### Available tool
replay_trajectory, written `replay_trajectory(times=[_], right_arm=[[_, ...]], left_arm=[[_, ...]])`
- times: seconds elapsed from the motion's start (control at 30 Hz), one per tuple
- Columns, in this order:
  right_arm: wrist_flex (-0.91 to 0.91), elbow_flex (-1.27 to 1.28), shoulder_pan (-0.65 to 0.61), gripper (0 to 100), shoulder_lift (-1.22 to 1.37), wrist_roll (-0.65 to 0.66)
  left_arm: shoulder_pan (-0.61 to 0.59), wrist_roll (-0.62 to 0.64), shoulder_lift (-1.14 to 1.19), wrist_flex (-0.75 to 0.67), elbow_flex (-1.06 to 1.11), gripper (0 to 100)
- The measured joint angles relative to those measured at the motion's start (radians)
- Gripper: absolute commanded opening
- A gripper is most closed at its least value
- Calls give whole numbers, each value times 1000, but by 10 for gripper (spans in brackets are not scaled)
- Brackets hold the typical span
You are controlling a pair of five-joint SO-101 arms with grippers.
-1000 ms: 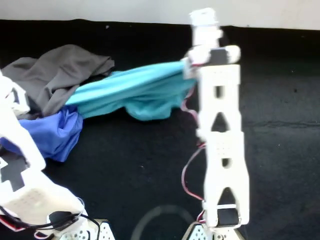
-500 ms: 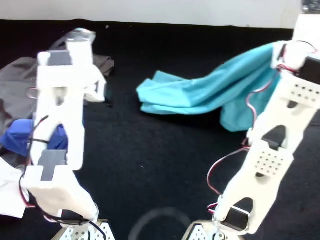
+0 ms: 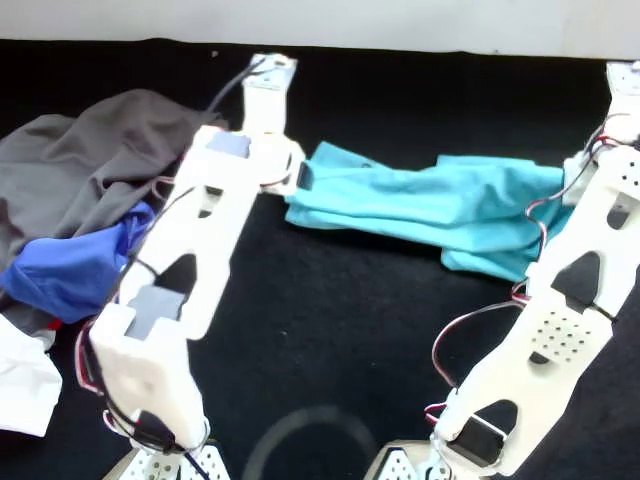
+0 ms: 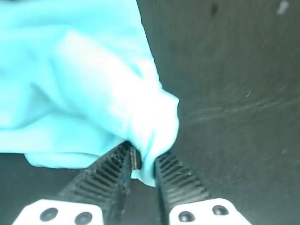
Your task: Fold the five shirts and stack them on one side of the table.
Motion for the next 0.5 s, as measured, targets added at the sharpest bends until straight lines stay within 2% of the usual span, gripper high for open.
replay_trajectory(times=[0.13, 0.37, 0.43, 0.5], right_arm=[[0, 186, 5, 196, -129, 0], [0, 540, 5, 176, -471, 0], [0, 629, 0, 176, -549, 0], [0, 698, -14, 176, -603, 0]], left_arm=[[11, 3, 123, -58, -49, 252], [11, 0, 296, -64, -241, 236], [11, 0, 308, -25, -288, 143], [11, 0, 308, 41, -339, 2]])
